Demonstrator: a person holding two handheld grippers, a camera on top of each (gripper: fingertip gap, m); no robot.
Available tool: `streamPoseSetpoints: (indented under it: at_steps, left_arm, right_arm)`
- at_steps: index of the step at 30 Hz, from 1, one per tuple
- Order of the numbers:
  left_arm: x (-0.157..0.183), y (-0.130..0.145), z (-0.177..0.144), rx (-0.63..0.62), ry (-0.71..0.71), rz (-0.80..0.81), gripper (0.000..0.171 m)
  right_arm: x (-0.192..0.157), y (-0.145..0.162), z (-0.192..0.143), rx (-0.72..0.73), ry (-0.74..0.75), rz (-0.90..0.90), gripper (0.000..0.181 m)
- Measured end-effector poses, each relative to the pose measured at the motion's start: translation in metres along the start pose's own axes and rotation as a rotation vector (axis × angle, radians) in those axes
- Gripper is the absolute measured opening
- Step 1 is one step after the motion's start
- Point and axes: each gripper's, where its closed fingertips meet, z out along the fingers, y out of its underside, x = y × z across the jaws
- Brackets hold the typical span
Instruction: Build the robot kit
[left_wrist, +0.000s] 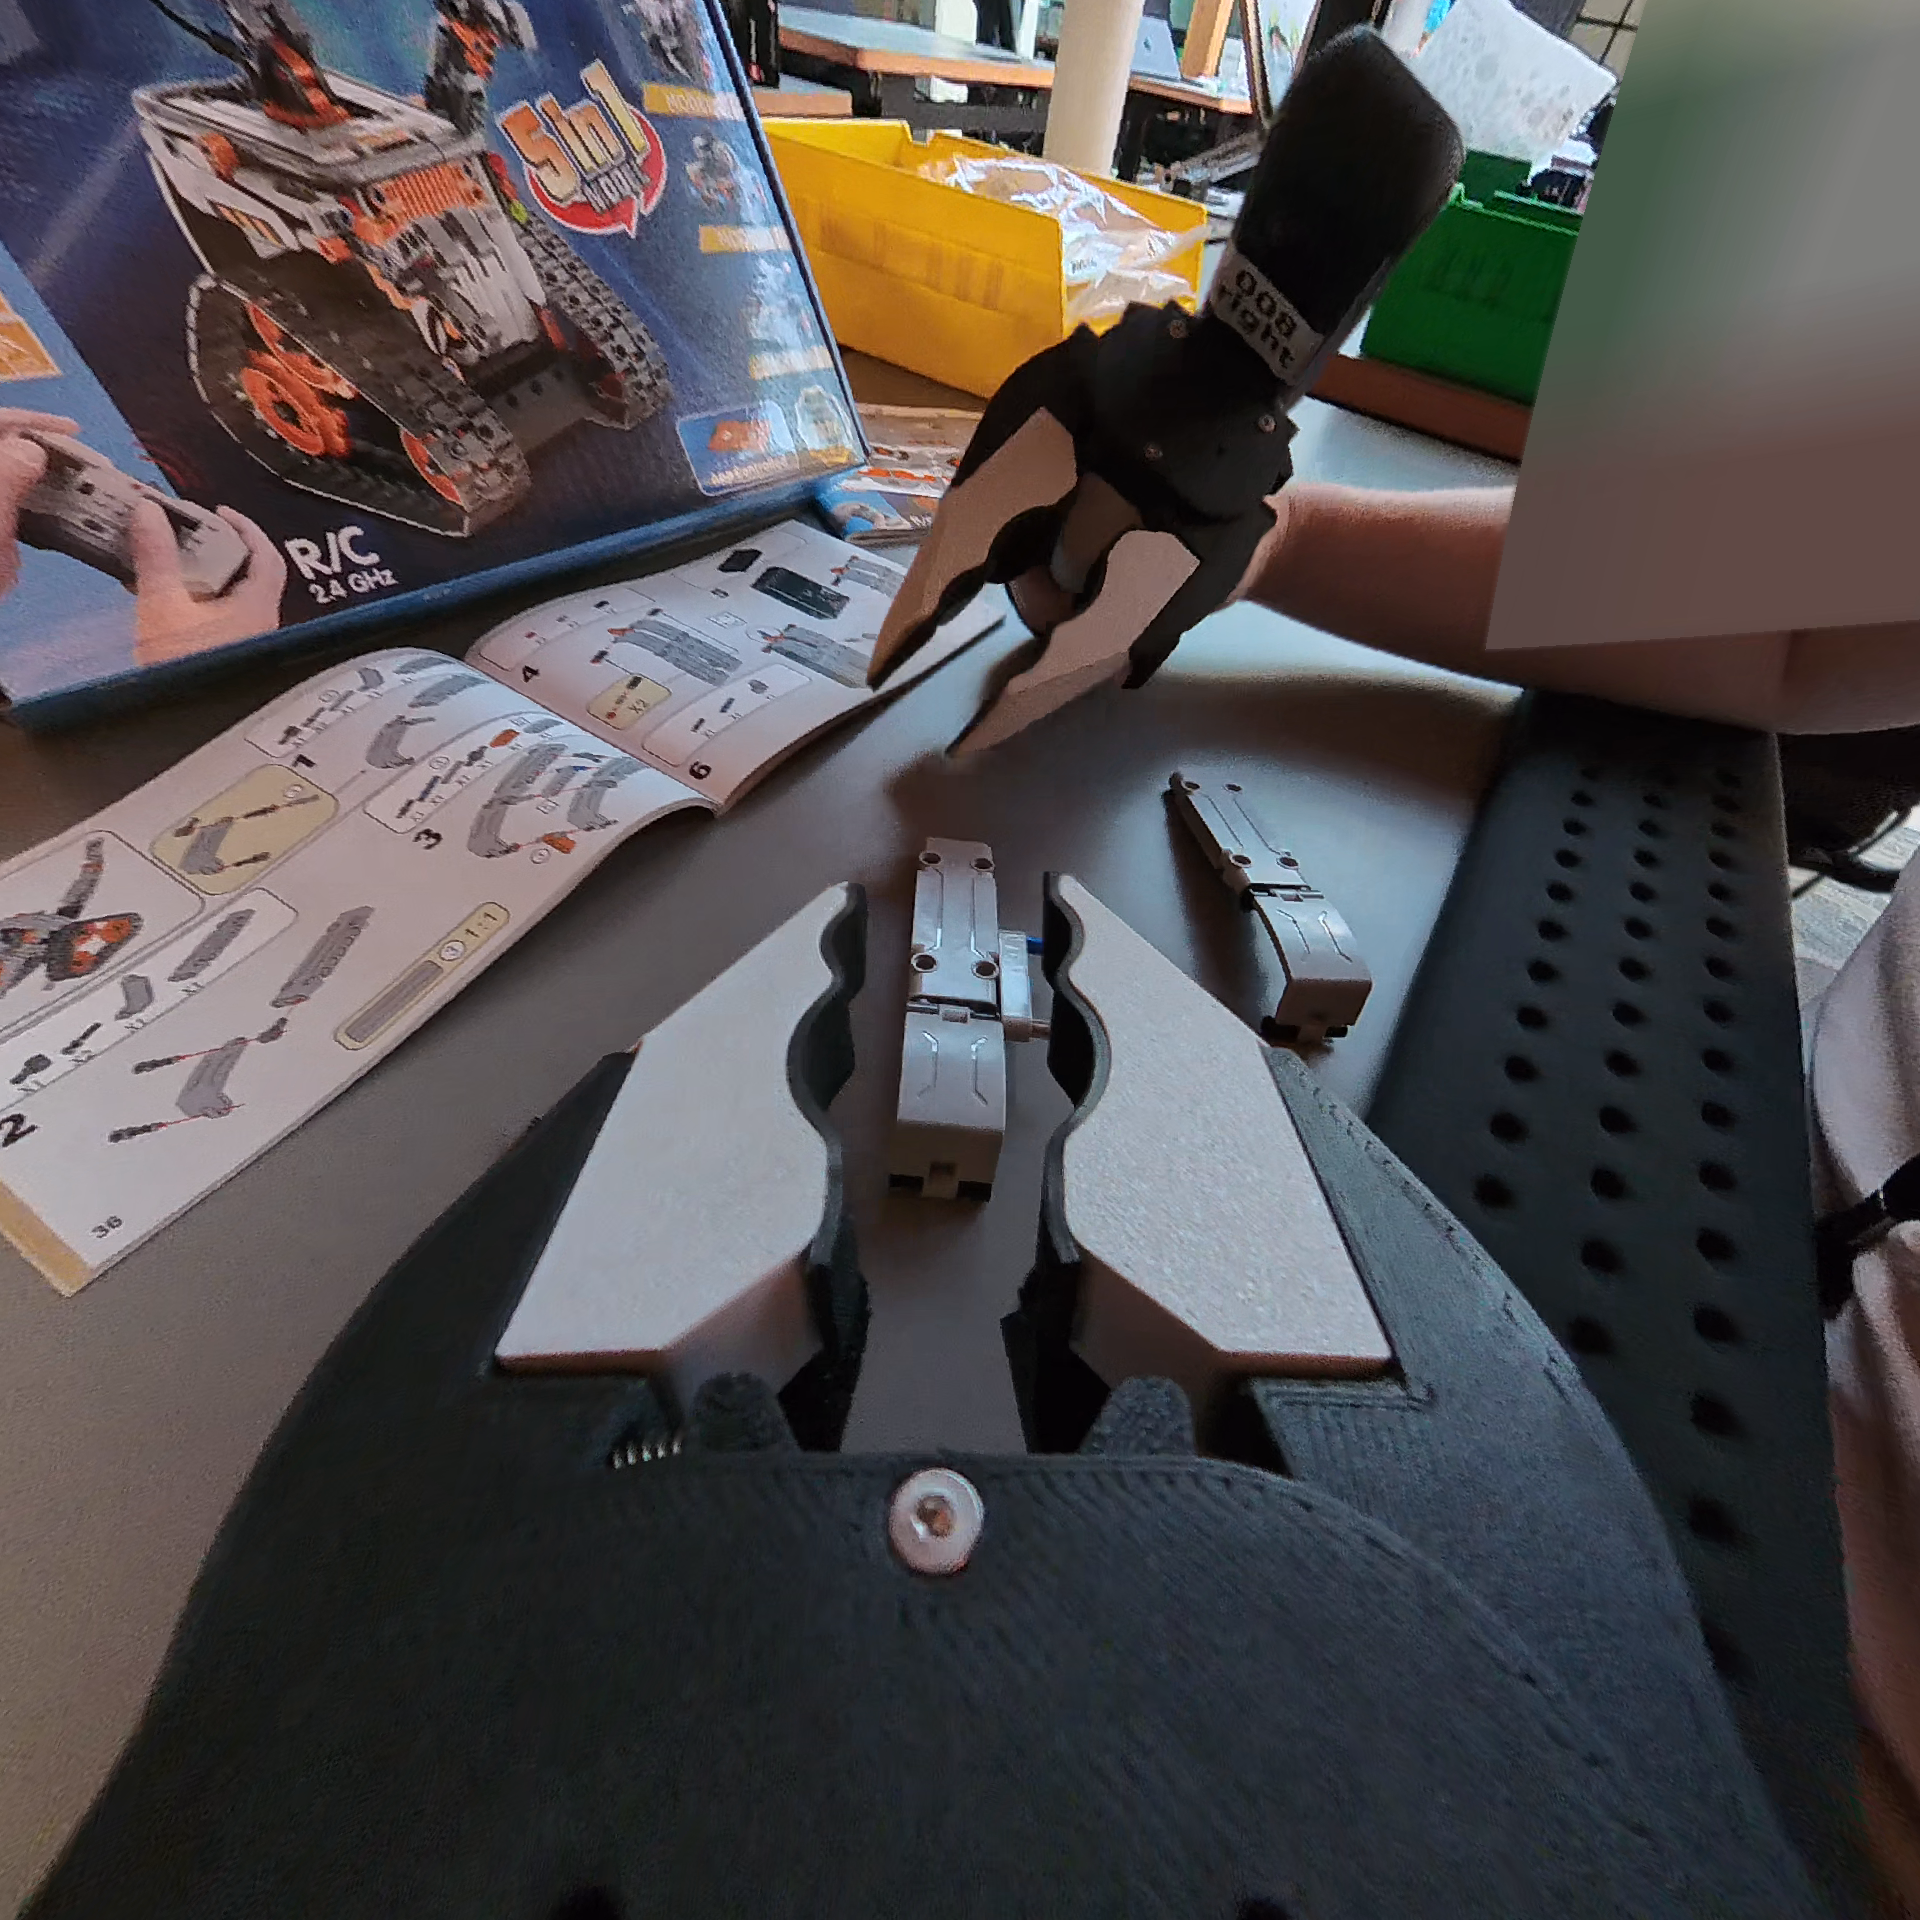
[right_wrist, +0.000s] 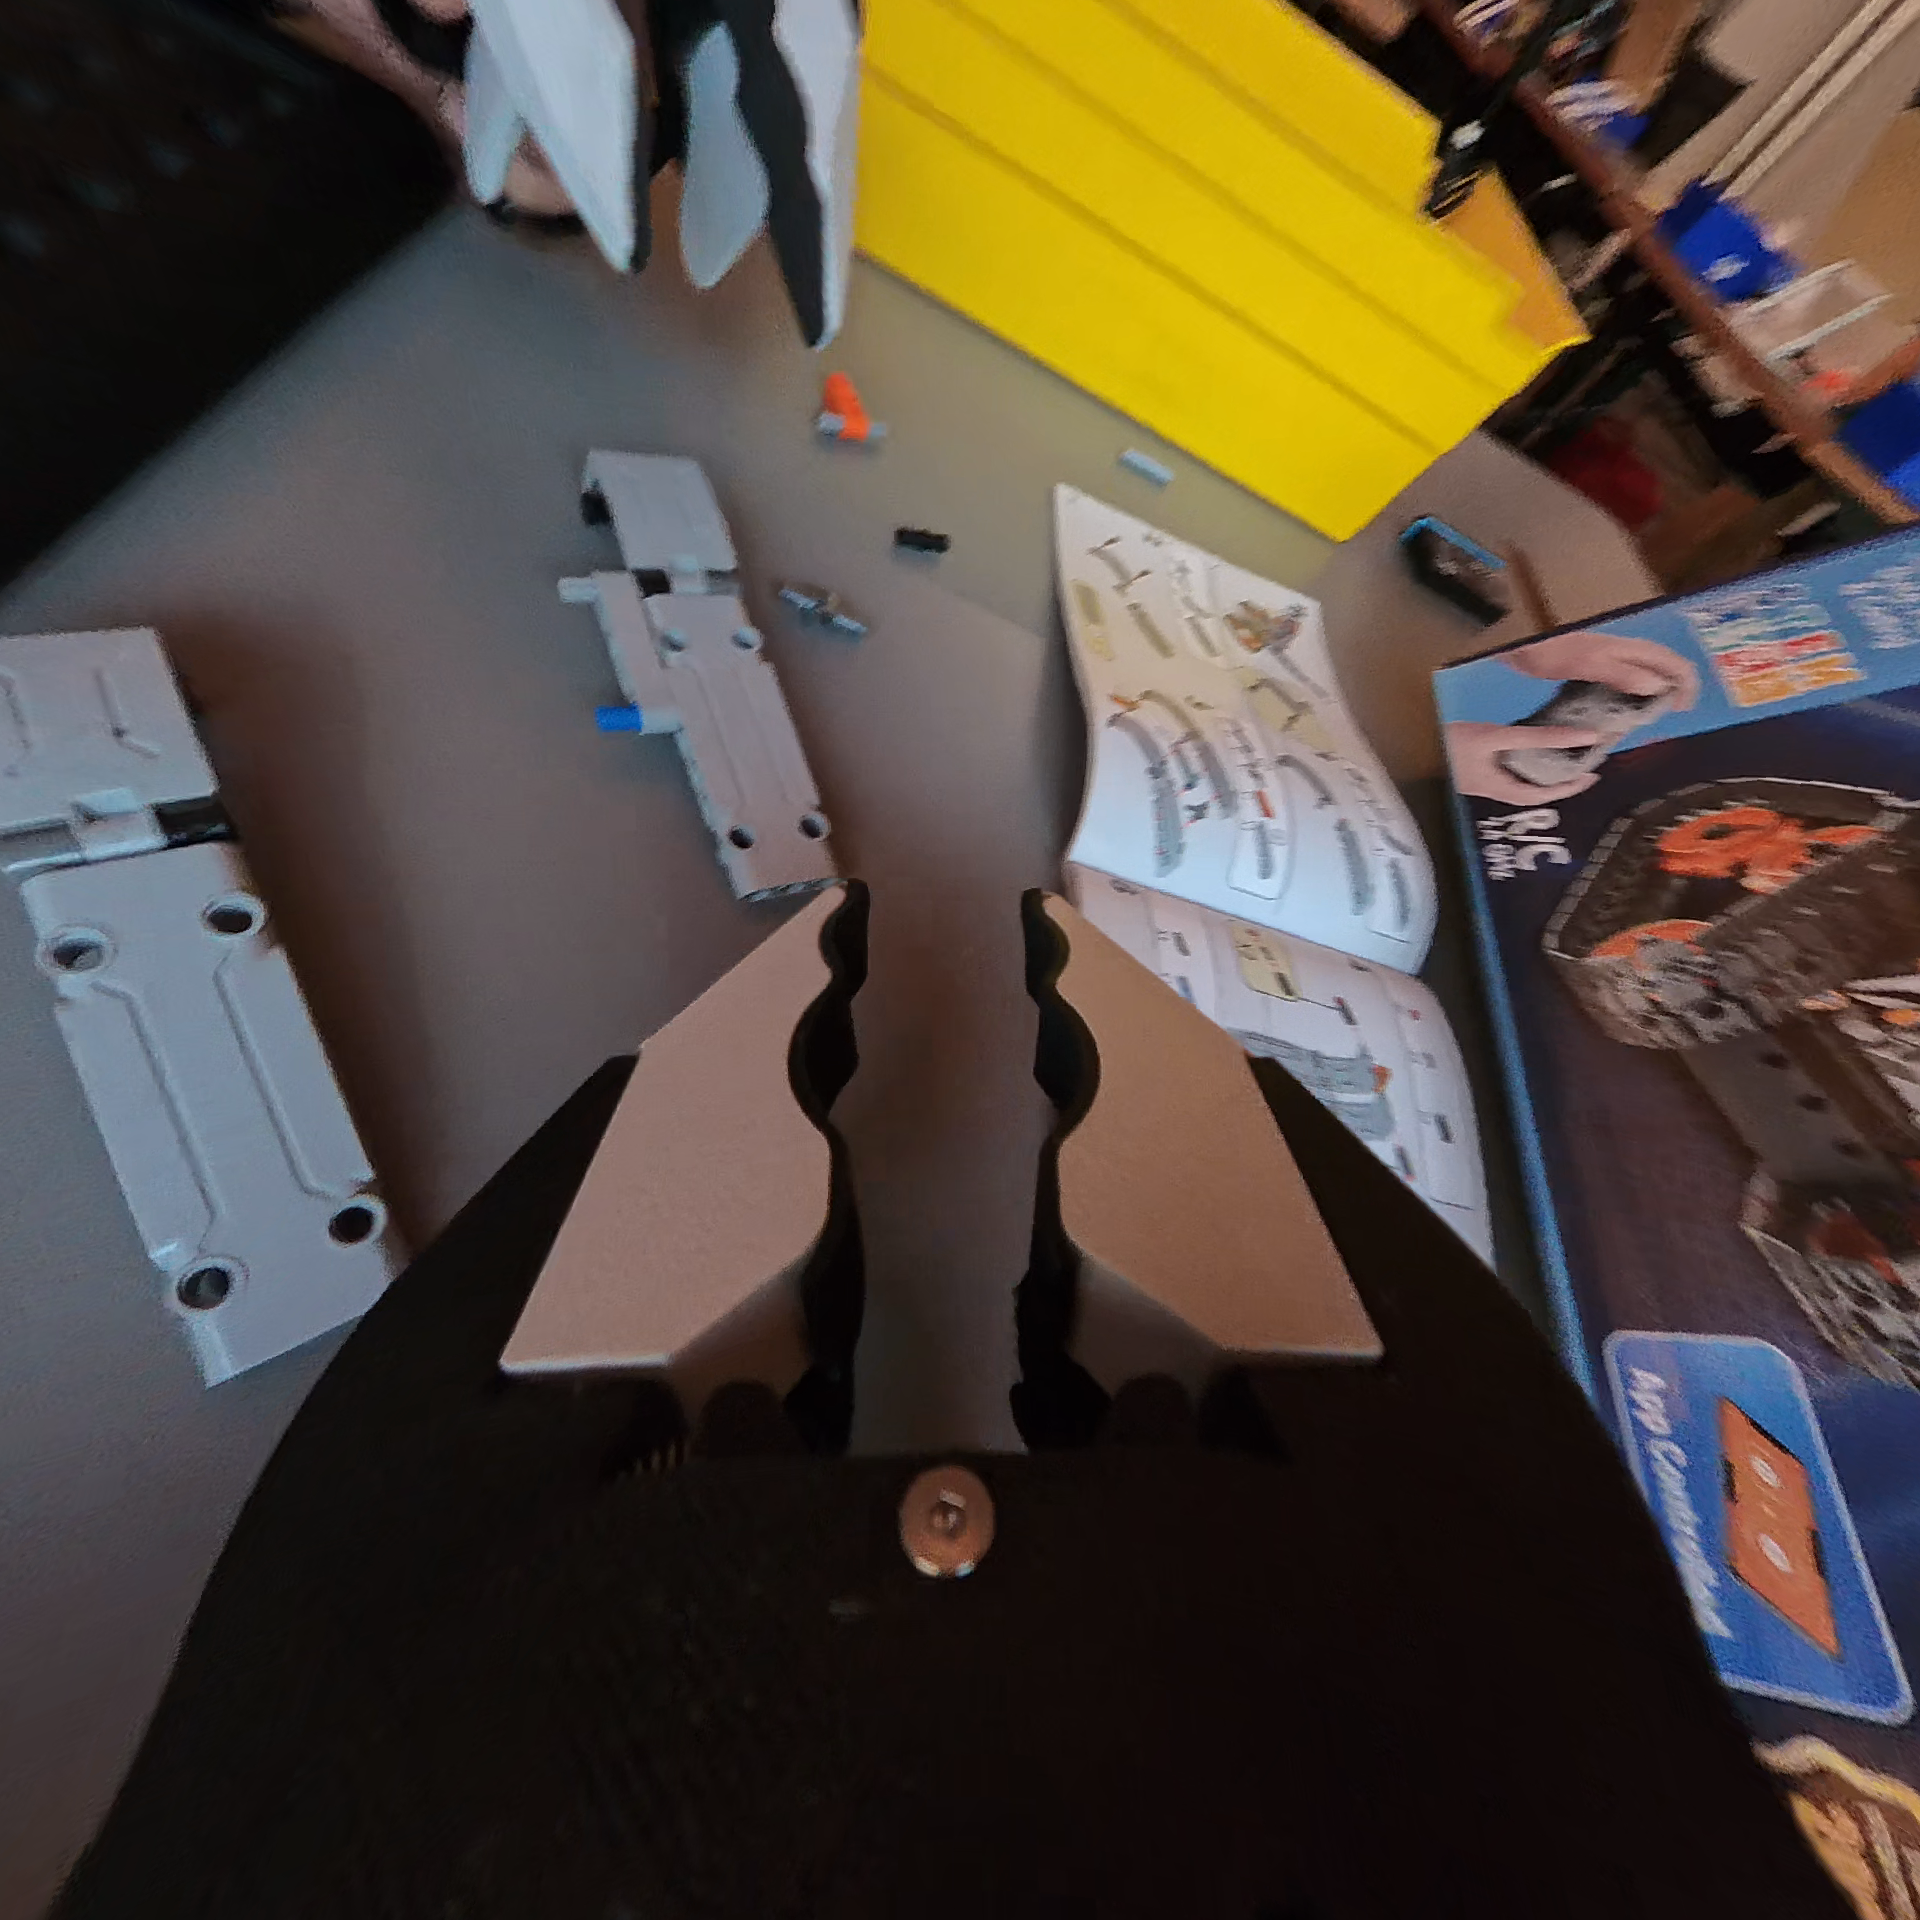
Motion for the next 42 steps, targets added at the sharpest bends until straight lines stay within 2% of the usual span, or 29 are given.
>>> streamPoseSetpoints:
  at_steps: [2, 4, 5, 7, 12, 16, 24, 33, 42]
  left_arm:
    - [-0.001, -0.001, -0.002, 0.016, -0.008, -0.006, 0.027]
    - [0.003, 0.0, -0.003, 0.025, 0.006, -0.01, 0.023]
    - [0.004, 0.0, -0.003, 0.025, 0.01, -0.005, 0.022]
    - [0.006, 0.001, -0.001, 0.018, 0.007, 0.024, 0.02]
    - [0.007, 0.012, 0.007, -0.046, 0.018, 0.076, 0.019]
    - [0.009, 0.022, 0.014, -0.112, 0.012, 0.133, 0.023]
    - [0.005, 0.027, 0.013, -0.141, -0.027, 0.147, 0.032]
    - [0.0, 0.046, 0.017, -0.268, -0.096, 0.226, 0.035]
    - [-0.001, 0.047, 0.017, -0.271, -0.108, 0.236, 0.034]
  right_arm:
    - [0.015, -0.005, -0.005, 0.04, 0.13, -0.017, 0.022]
    - [0.037, -0.017, -0.018, 0.133, 0.356, -0.092, 0.013]
    - [0.038, -0.027, -0.023, 0.185, 0.413, -0.17, 0.006]
    - [0.04, -0.034, -0.026, 0.171, 0.491, -0.285, 0.0]
    - [0.034, -0.015, -0.005, 0.04, 0.454, -0.37, 0.0]
    - [0.03, -0.011, 0.0, 0.016, 0.434, -0.402, 0.0]
    - [0.032, -0.007, 0.0, 0.011, 0.42, -0.367, 0.0]
    - [0.03, -0.005, 0.002, 0.006, 0.405, -0.368, 0.0]
    - [0.031, -0.005, 0.001, 0.006, 0.405, -0.363, 0.0]
